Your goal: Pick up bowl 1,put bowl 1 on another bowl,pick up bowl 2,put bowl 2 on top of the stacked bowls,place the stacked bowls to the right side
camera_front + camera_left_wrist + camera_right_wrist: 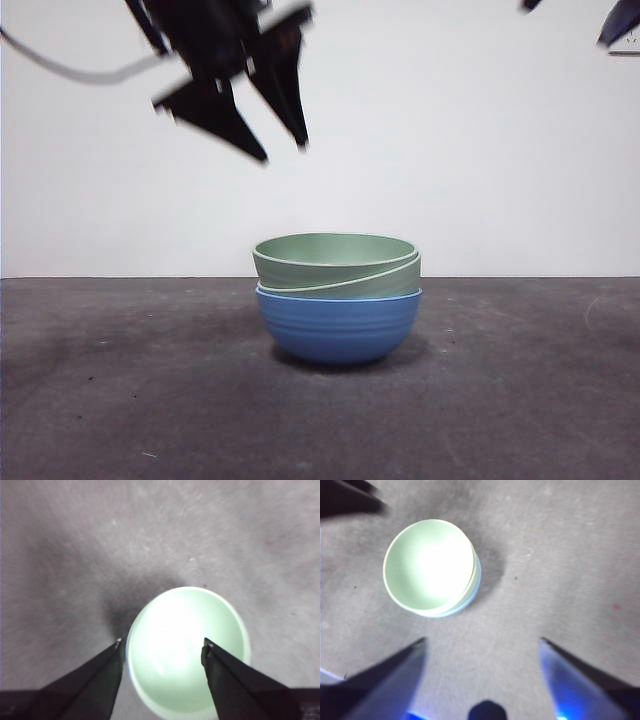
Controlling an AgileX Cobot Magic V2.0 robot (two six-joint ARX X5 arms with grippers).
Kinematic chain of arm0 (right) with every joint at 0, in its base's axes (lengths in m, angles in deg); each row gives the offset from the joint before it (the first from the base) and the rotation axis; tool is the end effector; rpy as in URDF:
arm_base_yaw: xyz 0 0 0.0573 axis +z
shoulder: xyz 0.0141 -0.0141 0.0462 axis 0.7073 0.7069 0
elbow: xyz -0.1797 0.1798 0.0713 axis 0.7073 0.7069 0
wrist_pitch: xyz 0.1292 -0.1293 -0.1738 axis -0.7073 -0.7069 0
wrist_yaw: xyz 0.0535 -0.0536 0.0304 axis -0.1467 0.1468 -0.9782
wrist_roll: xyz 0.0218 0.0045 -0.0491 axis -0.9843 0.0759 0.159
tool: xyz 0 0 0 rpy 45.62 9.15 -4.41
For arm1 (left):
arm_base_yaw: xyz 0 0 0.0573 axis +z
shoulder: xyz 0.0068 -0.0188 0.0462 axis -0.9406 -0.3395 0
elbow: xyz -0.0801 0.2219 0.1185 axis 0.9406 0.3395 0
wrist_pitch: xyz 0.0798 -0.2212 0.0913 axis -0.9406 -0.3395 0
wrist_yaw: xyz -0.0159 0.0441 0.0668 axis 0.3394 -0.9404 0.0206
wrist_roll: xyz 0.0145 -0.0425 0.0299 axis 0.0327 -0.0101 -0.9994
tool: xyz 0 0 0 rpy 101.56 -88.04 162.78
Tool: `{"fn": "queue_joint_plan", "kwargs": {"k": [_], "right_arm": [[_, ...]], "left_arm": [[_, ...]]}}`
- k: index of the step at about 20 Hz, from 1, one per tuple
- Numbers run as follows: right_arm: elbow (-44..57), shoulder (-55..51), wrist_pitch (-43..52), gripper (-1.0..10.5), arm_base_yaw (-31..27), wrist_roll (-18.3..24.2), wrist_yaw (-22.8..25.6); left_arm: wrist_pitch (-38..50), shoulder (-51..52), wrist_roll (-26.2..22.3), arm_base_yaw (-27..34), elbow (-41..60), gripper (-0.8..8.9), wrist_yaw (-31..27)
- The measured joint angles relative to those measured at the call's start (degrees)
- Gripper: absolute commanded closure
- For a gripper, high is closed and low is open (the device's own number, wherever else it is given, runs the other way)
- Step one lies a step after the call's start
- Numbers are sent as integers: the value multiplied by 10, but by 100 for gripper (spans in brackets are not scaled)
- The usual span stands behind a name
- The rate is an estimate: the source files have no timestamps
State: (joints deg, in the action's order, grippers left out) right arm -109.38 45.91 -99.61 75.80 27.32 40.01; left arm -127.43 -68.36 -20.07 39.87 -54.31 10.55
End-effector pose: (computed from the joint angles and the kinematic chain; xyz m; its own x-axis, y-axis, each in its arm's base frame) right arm 0.1684 0.1002 0.3496 0.5738 0.3413 -0.7445 -0.3859 0.9145 0.1217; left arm 0.3033 -0.1842 0.3240 0.4335 -0.4962 -0.7522 0.5429 0.8101 -0.2214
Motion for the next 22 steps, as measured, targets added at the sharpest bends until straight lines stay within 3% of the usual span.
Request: {"fn": "queue_joint_plan", "kwargs": {"k": [3, 6, 11, 16, 22], "right_arm": [[0, 69, 52, 475, -1, -5, -15], [0, 155, 124, 476, -13, -26, -77], [-1, 308, 203, 477, -36, -61, -117], [-1, 396, 237, 491, -42, -84, -150], [-1, 413, 243, 829, -42, -86, -151]], "left_arm": [[-104, 32, -28, 2, -57, 554, 0], [-167, 83, -49, 2, -91, 554, 0], [-207, 180, -64, 2, -95, 554, 0], [-227, 237, -65, 2, -95, 554, 0], [-238, 243, -65, 2, -95, 554, 0]]}}
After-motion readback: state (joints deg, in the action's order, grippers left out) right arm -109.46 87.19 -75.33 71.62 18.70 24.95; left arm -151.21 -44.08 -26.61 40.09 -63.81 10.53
